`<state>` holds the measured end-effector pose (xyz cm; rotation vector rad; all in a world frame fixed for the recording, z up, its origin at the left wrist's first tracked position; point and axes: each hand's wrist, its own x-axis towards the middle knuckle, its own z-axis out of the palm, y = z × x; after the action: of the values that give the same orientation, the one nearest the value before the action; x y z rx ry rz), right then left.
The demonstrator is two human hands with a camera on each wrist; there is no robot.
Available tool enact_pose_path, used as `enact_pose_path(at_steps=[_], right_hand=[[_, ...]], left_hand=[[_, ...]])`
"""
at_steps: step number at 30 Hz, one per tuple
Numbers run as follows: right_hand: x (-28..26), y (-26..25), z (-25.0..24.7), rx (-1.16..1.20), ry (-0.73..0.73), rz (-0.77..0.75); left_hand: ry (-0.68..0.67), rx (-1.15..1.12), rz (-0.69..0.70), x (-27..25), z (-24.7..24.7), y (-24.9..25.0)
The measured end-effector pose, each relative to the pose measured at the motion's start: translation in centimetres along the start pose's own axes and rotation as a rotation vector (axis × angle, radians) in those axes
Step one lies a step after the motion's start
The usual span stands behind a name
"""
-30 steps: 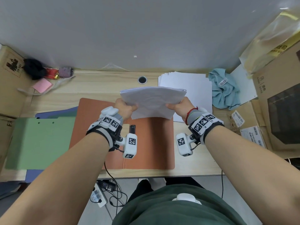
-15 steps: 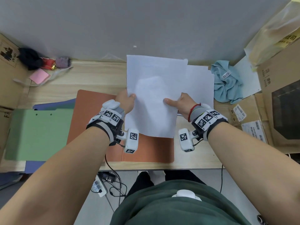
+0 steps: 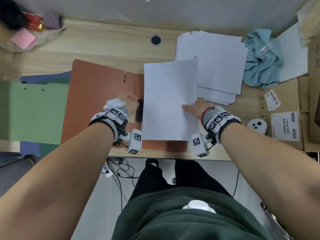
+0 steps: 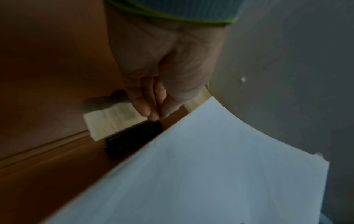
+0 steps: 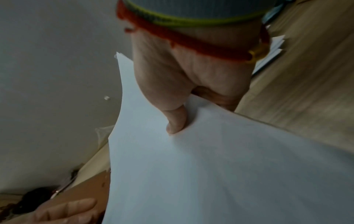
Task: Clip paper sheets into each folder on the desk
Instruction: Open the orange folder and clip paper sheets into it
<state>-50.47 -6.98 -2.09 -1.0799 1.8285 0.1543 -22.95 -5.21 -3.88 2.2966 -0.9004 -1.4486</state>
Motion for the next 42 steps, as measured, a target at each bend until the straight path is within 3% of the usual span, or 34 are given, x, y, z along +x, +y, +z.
enact_pose_path(at_steps=[4,7,9,12,21,25,35,42], right_hand=[[1.0,1.5,1.2,-0.039,0.012,0.026],[1.3,2.0,2.1,-0.055,-0.008,0.052],[1.5,1.9,2.4,-0.071,-0.001,0.063],[1.9,1.7,2.7,-0.068,-0.010,0.063],[3.0,1.1,2.5,-0.081,-0.032,0.097],[3.2,1.1,2.6,-0.122,-0.029,0.110],[3.1,1.5,2.5,-0.082,-0.074,0.107],[2.7,1.1,3.4,-0.104,-0.070,0.099]], left_hand=[[-0.002,0.318,-0.044,0.3,1.0,-1.7],[-0.090,0.570,-0.060,0.4,1.5,-1.7],[-0.131,0.596,-0.049,0.6,2.1,-1.9],[-0.017,0.588,0.013,1.3,3.1,-2.5],[0.007,0.687,-0.024,1.3,4.0,-0.8],[-0.072,0.630,-0.049,2.0,3.8,-0.6],[-0.118,0.438,-0.076,3.1,1.6,-2.9],[-0.149,0.285,-0.074,1.3,1.0,-2.0]])
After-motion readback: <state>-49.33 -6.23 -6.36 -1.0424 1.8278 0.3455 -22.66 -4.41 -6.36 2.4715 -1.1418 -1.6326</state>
